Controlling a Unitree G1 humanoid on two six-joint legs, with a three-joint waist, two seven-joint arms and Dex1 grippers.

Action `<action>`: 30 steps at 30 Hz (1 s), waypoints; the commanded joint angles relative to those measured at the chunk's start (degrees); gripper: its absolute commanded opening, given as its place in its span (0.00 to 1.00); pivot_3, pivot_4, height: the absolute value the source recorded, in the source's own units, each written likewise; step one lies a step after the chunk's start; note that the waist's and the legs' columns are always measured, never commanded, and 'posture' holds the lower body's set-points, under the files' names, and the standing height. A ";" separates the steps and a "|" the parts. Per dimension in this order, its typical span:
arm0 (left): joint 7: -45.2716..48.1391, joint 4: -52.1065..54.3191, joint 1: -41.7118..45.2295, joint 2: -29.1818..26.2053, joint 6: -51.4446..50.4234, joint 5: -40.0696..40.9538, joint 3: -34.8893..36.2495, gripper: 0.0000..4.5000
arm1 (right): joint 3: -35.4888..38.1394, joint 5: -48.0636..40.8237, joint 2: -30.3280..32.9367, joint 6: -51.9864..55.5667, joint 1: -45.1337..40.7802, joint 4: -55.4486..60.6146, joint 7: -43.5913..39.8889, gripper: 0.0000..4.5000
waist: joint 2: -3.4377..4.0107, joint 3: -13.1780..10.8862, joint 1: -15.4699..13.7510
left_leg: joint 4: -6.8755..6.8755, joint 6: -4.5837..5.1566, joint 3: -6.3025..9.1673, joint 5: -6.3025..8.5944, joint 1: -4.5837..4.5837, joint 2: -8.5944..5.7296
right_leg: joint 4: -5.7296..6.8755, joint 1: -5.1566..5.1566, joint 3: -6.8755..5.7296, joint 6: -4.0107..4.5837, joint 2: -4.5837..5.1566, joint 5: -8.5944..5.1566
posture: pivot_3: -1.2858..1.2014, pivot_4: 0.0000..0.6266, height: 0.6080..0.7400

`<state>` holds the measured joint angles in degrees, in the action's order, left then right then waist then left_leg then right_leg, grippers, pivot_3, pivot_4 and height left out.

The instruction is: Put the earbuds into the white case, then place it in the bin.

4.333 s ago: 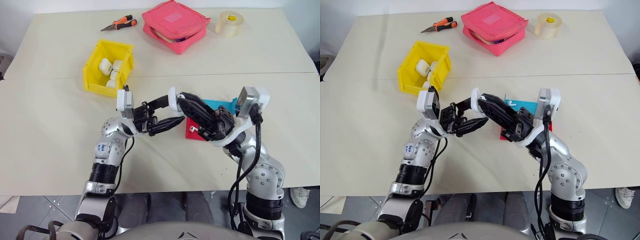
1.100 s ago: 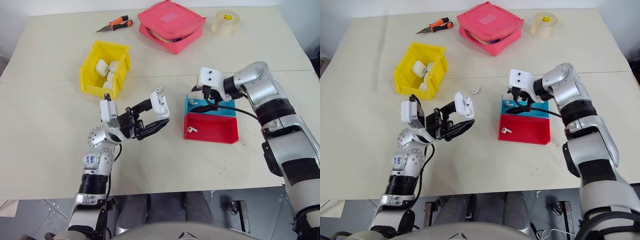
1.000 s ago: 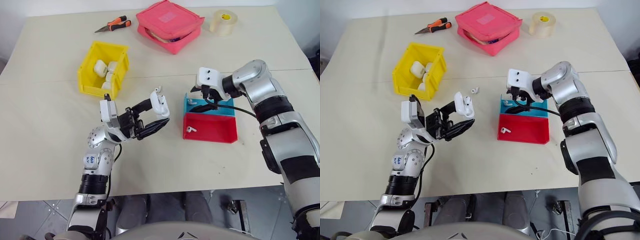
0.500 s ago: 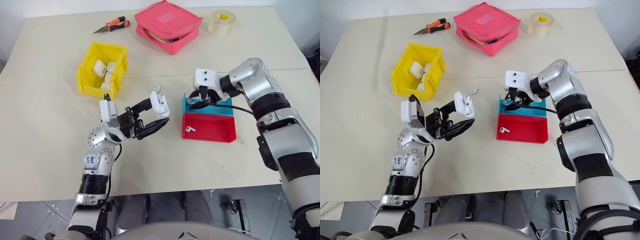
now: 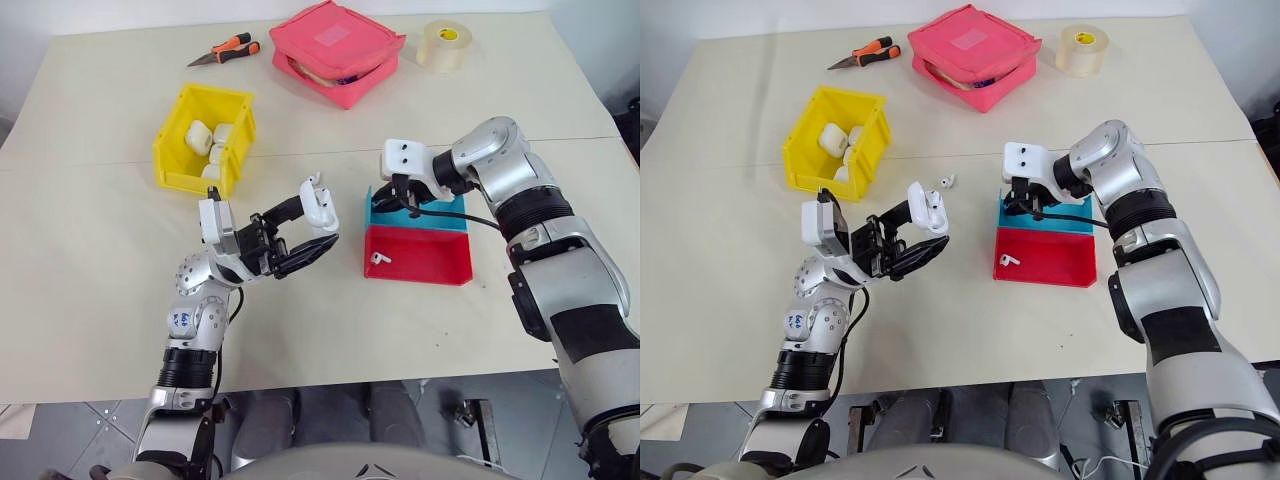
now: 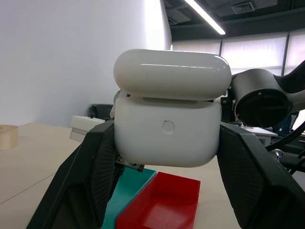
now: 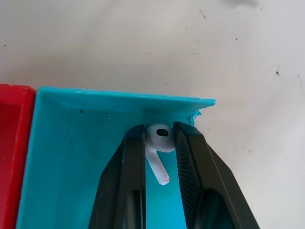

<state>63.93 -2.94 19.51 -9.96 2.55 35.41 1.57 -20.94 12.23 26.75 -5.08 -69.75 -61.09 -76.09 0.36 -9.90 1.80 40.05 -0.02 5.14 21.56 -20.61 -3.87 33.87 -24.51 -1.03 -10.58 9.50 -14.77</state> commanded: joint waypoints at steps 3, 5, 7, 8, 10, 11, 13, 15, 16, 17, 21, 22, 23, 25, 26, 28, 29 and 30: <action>-0.05 1.48 0.40 -0.01 0.79 0.13 0.15 0.62 | 0.03 1.14 0.18 -0.05 1.32 -0.36 0.56 0.11 | 0.00 0.00 0.00 | 0.00 0.00 0.00 0.00 0.00 0.00 | 0.00 0.00 0.00 0.00 0.00 0.00 | 0.52 0.24 1.00; -0.04 1.54 0.38 0.03 0.79 0.15 0.10 0.62 | 0.66 0.65 0.53 0.01 1.57 0.36 0.46 0.11 | 0.00 0.00 0.00 | 0.00 0.00 0.00 0.00 0.00 0.00 | 0.00 0.00 0.00 0.00 0.00 0.00 | 0.52 0.24 1.00; -0.04 1.43 0.63 0.04 0.75 0.18 0.13 0.62 | 2.41 -0.70 1.63 0.67 1.99 2.33 0.10 0.11 | 0.00 0.00 -0.02 | 0.00 0.00 0.00 0.00 0.00 0.00 | 0.00 0.00 0.00 0.00 0.00 0.00 | 0.52 0.24 1.00; -0.07 1.46 0.69 0.02 0.68 0.25 0.17 0.62 | 3.57 -1.69 2.34 1.52 2.28 3.74 -0.28 0.11 | 0.00 0.00 -0.10 | 0.00 0.00 0.00 0.00 0.00 0.00 | 0.00 0.00 0.00 0.00 0.00 0.00 | 0.52 0.24 1.00; -0.09 1.28 0.97 0.07 0.62 0.29 0.19 0.62 | 6.71 -4.62 4.17 3.96 3.35 7.75 -0.99 0.11 | 0.00 0.00 -0.29 | 0.00 0.00 0.00 0.00 -0.01 -0.01 | 0.00 0.00 0.00 0.00 0.00 0.00 | 0.52 0.24 1.00; -0.05 1.35 0.95 0.05 0.48 0.41 0.19 0.62 | 8.05 -6.06 5.17 5.54 4.39 10.58 -1.66 0.11 | 0.00 0.00 -0.30 | 0.00 0.00 0.03 0.00 -0.04 -0.02 | -0.01 -0.01 0.00 0.00 0.00 0.00 | 0.52 0.24 1.00; 0.06 1.44 0.95 0.12 0.09 0.63 0.01 0.62 | 10.75 -9.06 7.44 8.35 7.47 17.60 -2.64 0.11 | 0.00 0.00 -0.28 | 0.00 0.01 0.03 0.01 -0.08 -0.03 | -0.04 -0.04 0.00 0.00 0.01 0.00 | 0.52 0.24 1.00; 0.16 1.36 1.08 0.23 -0.40 0.80 -0.26 0.62 | 13.67 -12.31 9.39 12.44 11.04 25.03 -2.64 0.11 | 0.00 0.00 -0.25 | -0.05 0.01 0.03 0.01 -0.10 -0.03 | -0.07 -0.07 -0.02 0.00 0.01 0.00 | 0.52 0.24 1.00; 0.26 1.37 1.10 0.21 -0.61 0.87 -0.36 0.62 | 14.89 -13.75 10.19 14.76 12.80 28.63 -2.43 0.11 | 0.00 0.00 -0.27 | -0.06 0.01 0.03 0.01 -0.11 -0.02 | -0.06 -0.08 -0.03 0.00 0.01 0.00 | 0.52 0.24 1.00; 0.38 1.38 1.13 0.16 -0.87 0.97 -0.43 0.62 | 16.32 -15.42 10.82 16.25 14.82 32.35 -2.00 0.11 | 0.00 0.00 -0.29 | -0.06 0.01 0.02 0.01 -0.11 -0.02 | -0.07 -0.08 -0.04 0.00 0.01 0.00 | 0.52 0.24 1.00; 0.74 1.47 1.57 0.07 -2.12 1.30 -0.81 0.62 | 23.58 -24.28 10.09 27.38 21.70 46.63 2.87 0.11 | 0.00 0.00 -0.31 | 0.00 0.01 -0.01 0.01 -0.11 -0.01 | -0.03 -0.07 -0.02 0.00 0.00 0.00 | 0.52 0.24 1.00; 0.78 1.32 1.87 0.24 -2.29 1.19 -1.01 0.62 | 26.38 -27.64 8.54 29.29 23.66 50.27 5.26 0.11 | 0.00 0.00 -0.30 | 0.00 0.01 -0.01 0.01 -0.11 0.00 | -0.03 -0.07 -0.03 0.00 0.00 0.00 | 0.52 0.24 1.00; 0.85 1.26 2.13 0.35 -2.67 1.20 -1.20 0.62 | 28.85 -30.68 6.89 30.00 25.49 53.56 7.37 0.11 | 0.00 0.00 -0.32 | 0.01 0.01 -0.02 0.01 -0.11 0.00 | -0.02 -0.08 -0.02 0.00 0.00 0.00 | 0.52 0.24 1.00; 1.08 1.49 2.28 0.23 -3.40 1.44 -1.23 0.62 | 31.55 -34.09 4.67 30.54 27.97 58.39 10.56 0.11 | 0.00 0.00 -0.38 | 0.01 0.01 0.00 0.01 -0.11 0.00 | -0.02 -0.07 -0.02 0.00 0.00 0.00 | 0.52 0.24 1.00; 1.08 1.53 2.39 0.17 -3.69 1.50 -1.19 0.62 | 33.09 -36.54 3.38 32.56 28.96 60.56 12.63 0.11 | 0.00 0.00 -0.40 | 0.02 0.01 0.00 0.01 -0.11 0.00 | -0.01 -0.07 -0.02 0.00 0.00 0.00 | 0.52 0.24 1.00; 1.19 1.49 2.76 0.01 -4.67 1.62 -1.31 0.62 | 36.75 -44.07 0.18 38.03 31.60 65.47 16.87 0.11 | 0.00 0.00 -0.41 | 0.03 0.02 0.00 0.01 -0.11 -0.01 | -0.01 -0.07 0.00 -0.01 0.01 0.00 | 0.52 0.24 1.00; 1.08 1.50 3.00 0.02 -5.17 1.67 -1.36 0.62 | 38.12 -48.16 -1.25 40.43 33.37 68.31 18.18 0.11 | 0.00 0.00 -0.59 | 0.02 0.02 0.02 0.01 -0.11 -0.01 | 0.00 -0.06 -0.01 -0.01 0.01 0.00 | 0.52 0.24 1.00; 0.99 1.56 3.23 0.01 -5.61 1.73 -1.34 0.62 | 39.00 -51.41 -2.50 42.43 34.83 70.79 19.82 0.11 | 0.00 0.00 -0.79 | 0.02 0.01 0.06 0.01 -0.11 -0.01 | -0.01 -0.06 -0.03 0.00 0.01 0.00 | 0.52 0.24 1.00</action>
<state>64.70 -2.98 21.91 -9.94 -2.64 35.88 0.38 15.49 -32.96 25.19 34.29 -35.94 4.65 -58.69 0.36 -9.91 1.01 40.06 -0.01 5.25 21.56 -20.72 -3.88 33.86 -24.56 -1.09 -10.58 9.50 -14.77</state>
